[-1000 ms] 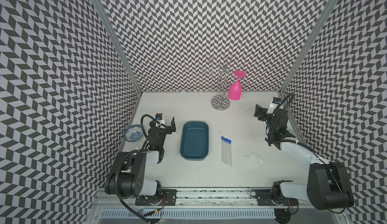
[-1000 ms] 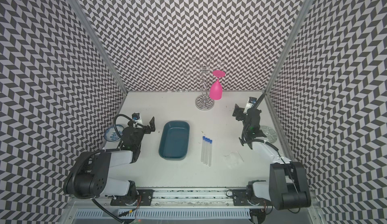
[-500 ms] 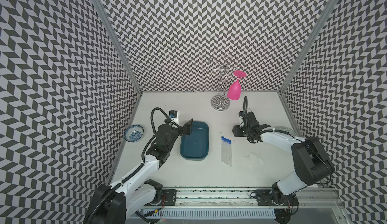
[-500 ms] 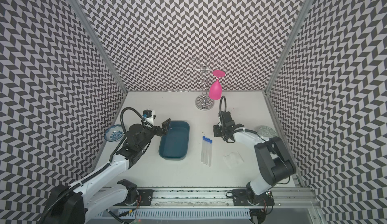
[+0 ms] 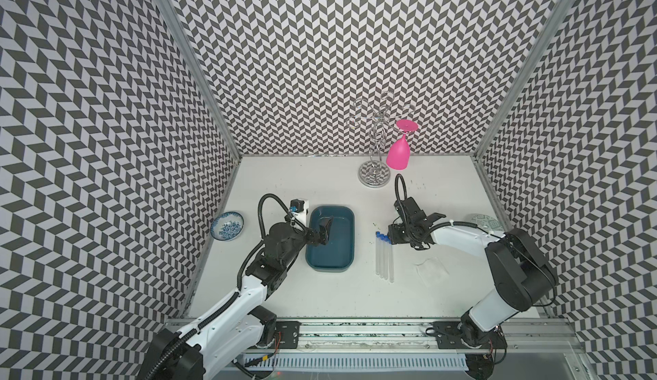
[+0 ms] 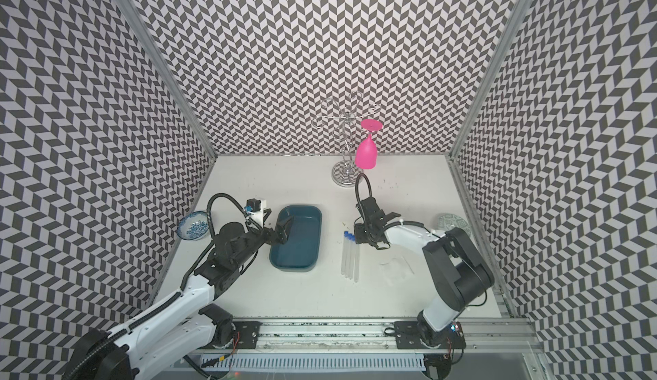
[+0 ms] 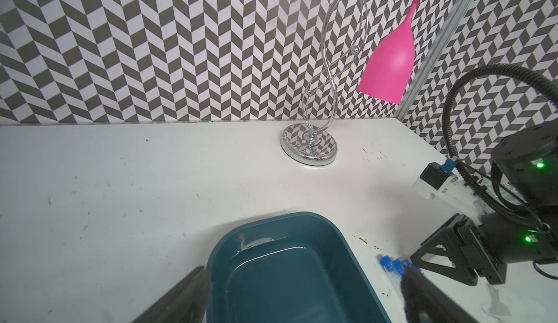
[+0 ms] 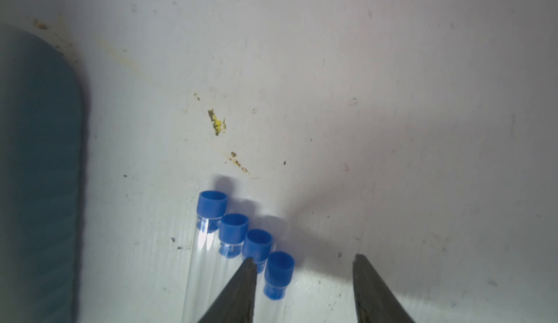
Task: Wipe the exteriors of test tubes
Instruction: Pick up the test tube at the center of the board.
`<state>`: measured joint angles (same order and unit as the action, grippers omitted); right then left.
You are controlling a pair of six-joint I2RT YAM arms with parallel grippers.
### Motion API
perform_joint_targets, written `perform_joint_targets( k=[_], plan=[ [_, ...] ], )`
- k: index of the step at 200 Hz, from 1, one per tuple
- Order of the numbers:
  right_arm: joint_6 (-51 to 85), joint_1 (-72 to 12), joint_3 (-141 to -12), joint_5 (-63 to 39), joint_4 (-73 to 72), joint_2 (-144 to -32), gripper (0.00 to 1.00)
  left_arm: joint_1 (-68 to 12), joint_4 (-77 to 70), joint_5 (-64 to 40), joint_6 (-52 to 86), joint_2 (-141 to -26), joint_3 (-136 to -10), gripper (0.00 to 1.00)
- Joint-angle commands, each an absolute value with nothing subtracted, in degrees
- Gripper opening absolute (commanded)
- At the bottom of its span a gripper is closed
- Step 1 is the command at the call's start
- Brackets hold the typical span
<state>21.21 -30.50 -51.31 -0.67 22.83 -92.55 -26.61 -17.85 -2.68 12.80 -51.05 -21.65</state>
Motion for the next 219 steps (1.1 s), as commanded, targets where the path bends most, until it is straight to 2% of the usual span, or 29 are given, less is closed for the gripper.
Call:
perform_joint_targets(
  k=[1,15,56,94,161,219],
  plan=[
    [23.6,-31.8,-51.6,1.2,25.6,-90.5,0.49,-26.9,-16.7,-3.3,14.2,-49.6,-21.3,0.99],
    [24.7,-32.3,-49.9,0.9,25.1,-90.1,0.48,-26.9,-16.6,-3.5,14.4,-49.2,-21.2,0.99],
    [26.8,-33.7,-48.0,-0.2,23.2,-90.7,0.34,-27.1,-16.6,-4.8,14.9,-49.2,-21.3,0.99],
    [27.4,-34.9,-48.5,0.5,23.3,-92.2,0.29,-27.5,-16.5,-5.3,15.3,-49.5,-21.2,0.99],
    [29.3,-35.2,-47.1,3.6,24.1,-93.6,0.26,-28.0,-17.0,-5.5,16.0,-49.1,-20.5,0.99],
    [30.3,-35.3,-47.3,3.7,23.7,-93.3,0.13,-29.1,-17.9,-6.3,16.3,-49.3,-20.1,0.99]
  ],
)
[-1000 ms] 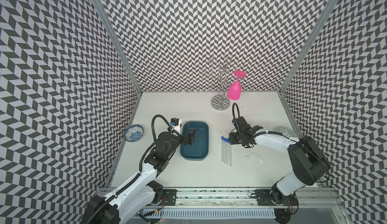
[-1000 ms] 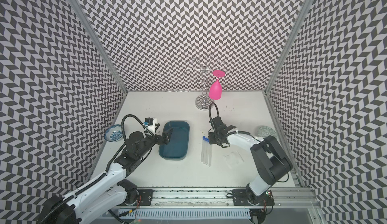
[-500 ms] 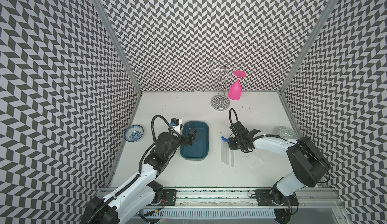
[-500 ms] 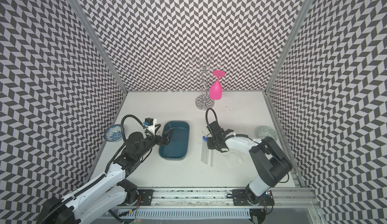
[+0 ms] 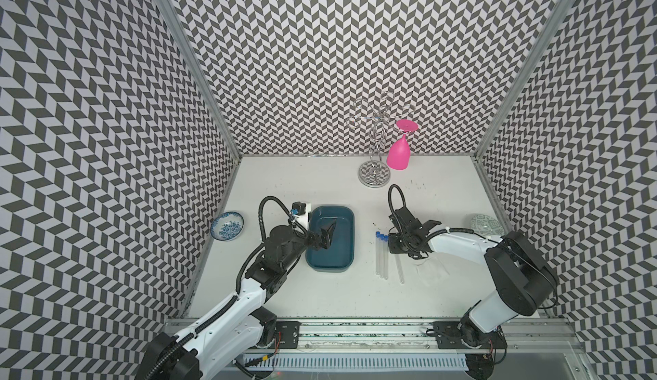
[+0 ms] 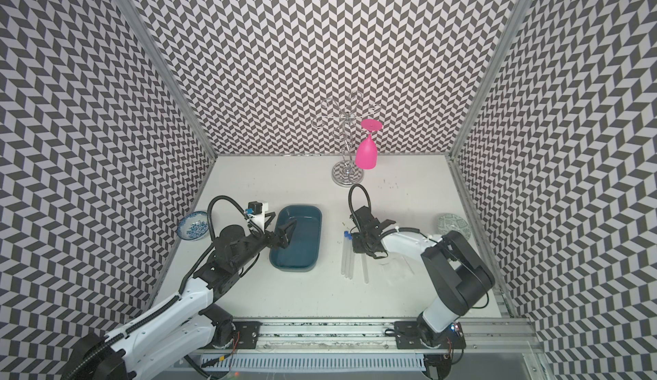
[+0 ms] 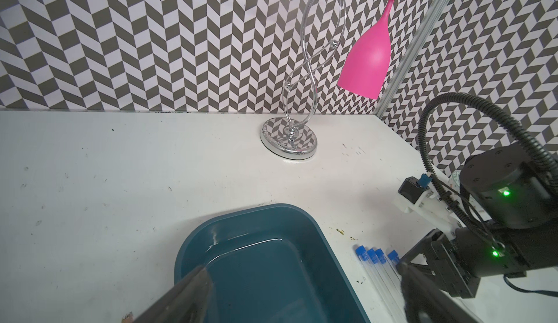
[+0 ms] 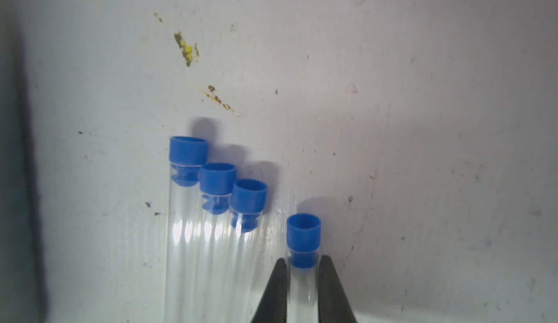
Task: Wipe the exteriors of test tubes
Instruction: Pick up the test tube at the center of the board.
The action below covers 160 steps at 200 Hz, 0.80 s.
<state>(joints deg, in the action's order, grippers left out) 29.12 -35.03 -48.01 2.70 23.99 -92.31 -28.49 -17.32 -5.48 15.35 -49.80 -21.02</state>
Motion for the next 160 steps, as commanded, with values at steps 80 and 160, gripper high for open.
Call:
perform_joint_targets(
  k=[80,160],
  plan=[
    [30.8,-35.3,-49.7,-1.2,20.9,-88.5,0.09,-32.5,-18.3,-9.1,15.4,-50.8,-21.1,0.99],
    [32.2,-33.9,-55.7,-8.4,13.4,-78.7,0.09,-36.3,-33.8,-22.9,23.8,-56.1,-21.1,0.98]
  ],
)
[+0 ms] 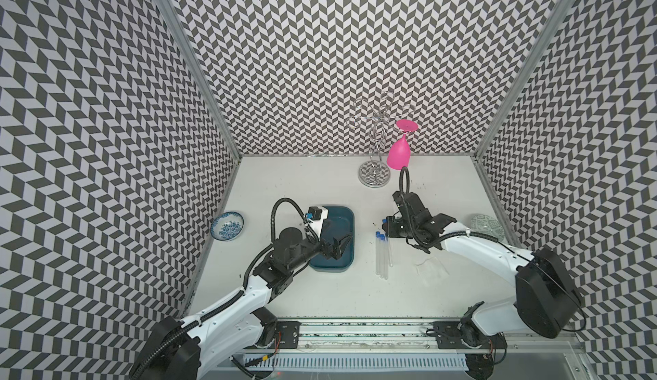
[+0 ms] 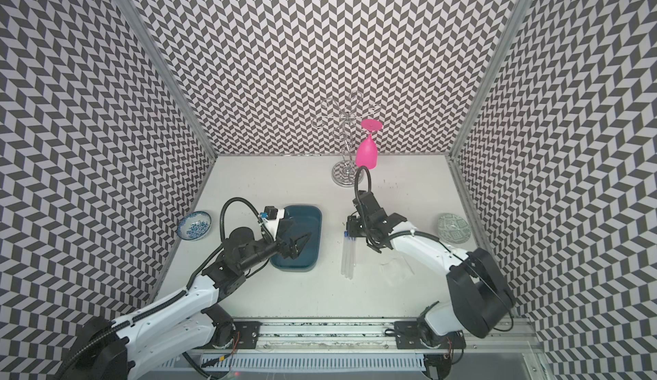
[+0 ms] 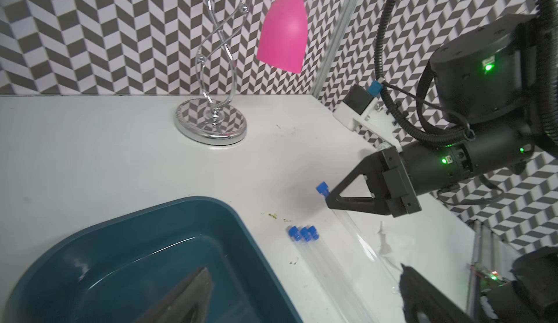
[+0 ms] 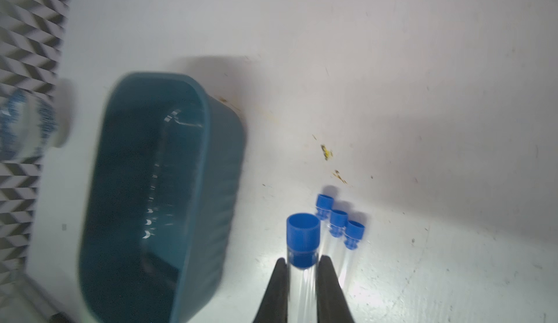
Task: Wipe the exteriors of test tubes
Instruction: Pick up the test tube at the center of the board.
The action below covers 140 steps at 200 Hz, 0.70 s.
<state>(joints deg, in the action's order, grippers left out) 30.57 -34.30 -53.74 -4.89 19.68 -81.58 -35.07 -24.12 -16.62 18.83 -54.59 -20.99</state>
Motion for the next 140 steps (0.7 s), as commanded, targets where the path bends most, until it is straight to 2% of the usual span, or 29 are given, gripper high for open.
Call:
perform_joint_targets(
  k=[1,46,72,109,140],
  plan=[
    [32.2,-33.9,-55.8,-8.5,13.2,-78.7,0.09,-36.3,-34.1,-23.1,24.0,-56.3,-21.1,0.98],
    [33.9,-33.3,-57.2,-12.7,8.1,-77.0,0.09,-38.2,-39.7,-27.1,29.8,-63.8,-23.5,0.92],
    [37.2,-33.1,-54.3,-17.3,0.2,-75.1,0.09,-40.4,-42.8,-27.6,31.0,-67.3,-24.8,0.91],
    [41.9,-32.9,-51.4,-22.6,-7.6,-73.4,0.09,-40.6,-48.8,-28.7,36.8,-71.4,-25.0,0.85],
    [44.4,-32.9,-48.5,-23.5,-13.0,-71.6,0.09,-40.6,-51.0,-28.7,40.1,-73.7,-25.5,0.82]
  ],
)
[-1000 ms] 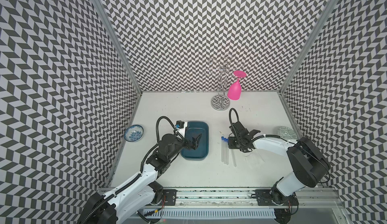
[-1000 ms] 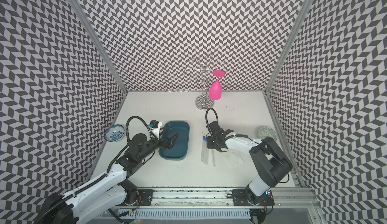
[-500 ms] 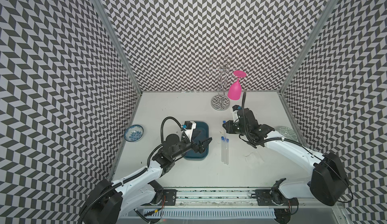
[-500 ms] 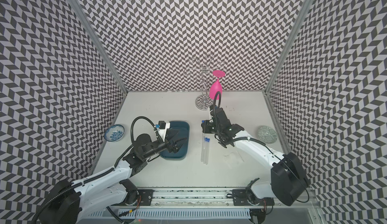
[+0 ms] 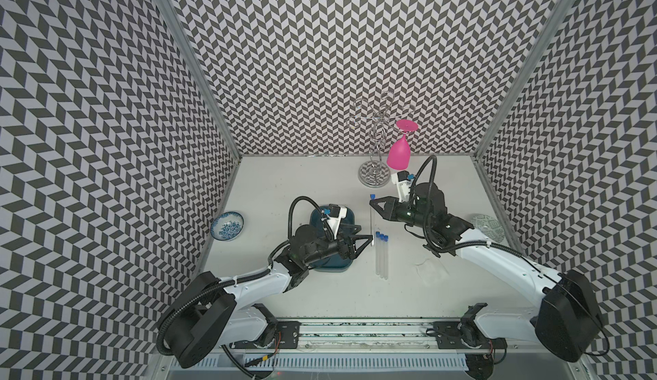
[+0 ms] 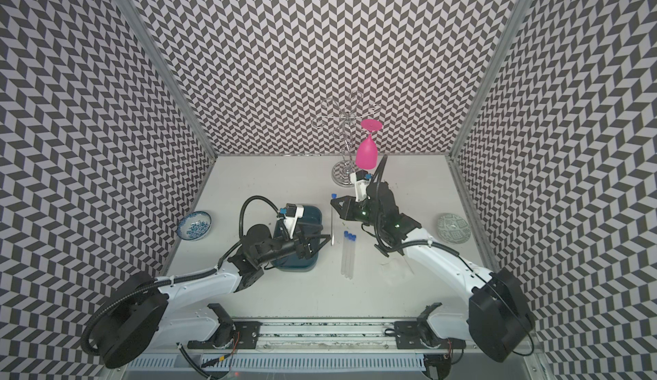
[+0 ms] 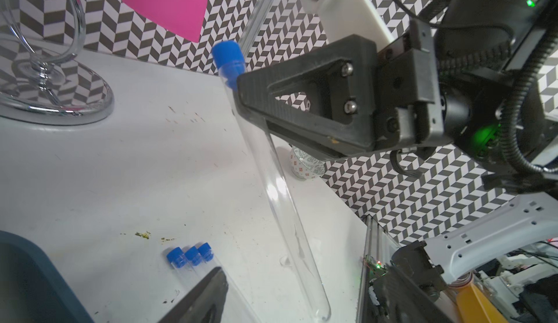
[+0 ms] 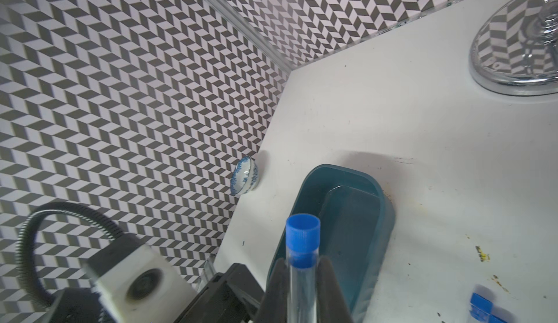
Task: Wipe the exteriors of test tubes
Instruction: Pick up the test tube at the center of the board.
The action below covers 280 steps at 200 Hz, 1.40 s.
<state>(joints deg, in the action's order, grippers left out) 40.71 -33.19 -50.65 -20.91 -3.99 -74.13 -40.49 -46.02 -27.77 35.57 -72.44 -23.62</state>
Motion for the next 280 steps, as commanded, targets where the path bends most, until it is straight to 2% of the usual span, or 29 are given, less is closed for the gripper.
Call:
perform_joint_targets(
  k=[1,102,175,202,237,252,268,280],
  plan=[
    [44.5,-32.9,-48.4,-23.5,-13.1,-71.6,0.09,-40.6,-51.0,-28.7,40.1,-73.8,-25.6,0.82],
    [46.3,-32.9,-43.2,-23.8,-22.7,-67.8,0.09,-41.5,-49.7,-33.1,40.6,-78.1,-28.7,0.42],
    [46.8,-32.9,-42.2,-22.6,-25.1,-67.0,0.09,-42.2,-51.3,-35.0,40.6,-79.2,-28.4,0.2],
    [46.6,-32.9,-41.6,-22.6,-25.4,-66.6,0.09,-42.2,-51.1,-35.6,40.6,-79.2,-28.5,0.09],
    [46.2,-32.9,-40.8,-22.9,-25.6,-65.8,0.1,-42.4,-51.3,-34.4,41.6,-79.0,-27.9,0.05],
    [45.3,-32.9,-41.0,-23.3,-24.7,-65.7,0.17,-42.4,-50.8,-32.9,42.1,-78.8,-27.6,0.05],
    [43.9,-32.9,-41.6,-22.4,-21.9,-65.3,0.46,-42.4,-50.2,-31.7,42.2,-78.5,-27.3,0.05],
    [42.2,-32.9,-42.4,-20.5,-18.7,-64.5,0.56,-42.4,-49.9,-30.6,42.4,-78.2,-26.9,0.05]
  ],
)
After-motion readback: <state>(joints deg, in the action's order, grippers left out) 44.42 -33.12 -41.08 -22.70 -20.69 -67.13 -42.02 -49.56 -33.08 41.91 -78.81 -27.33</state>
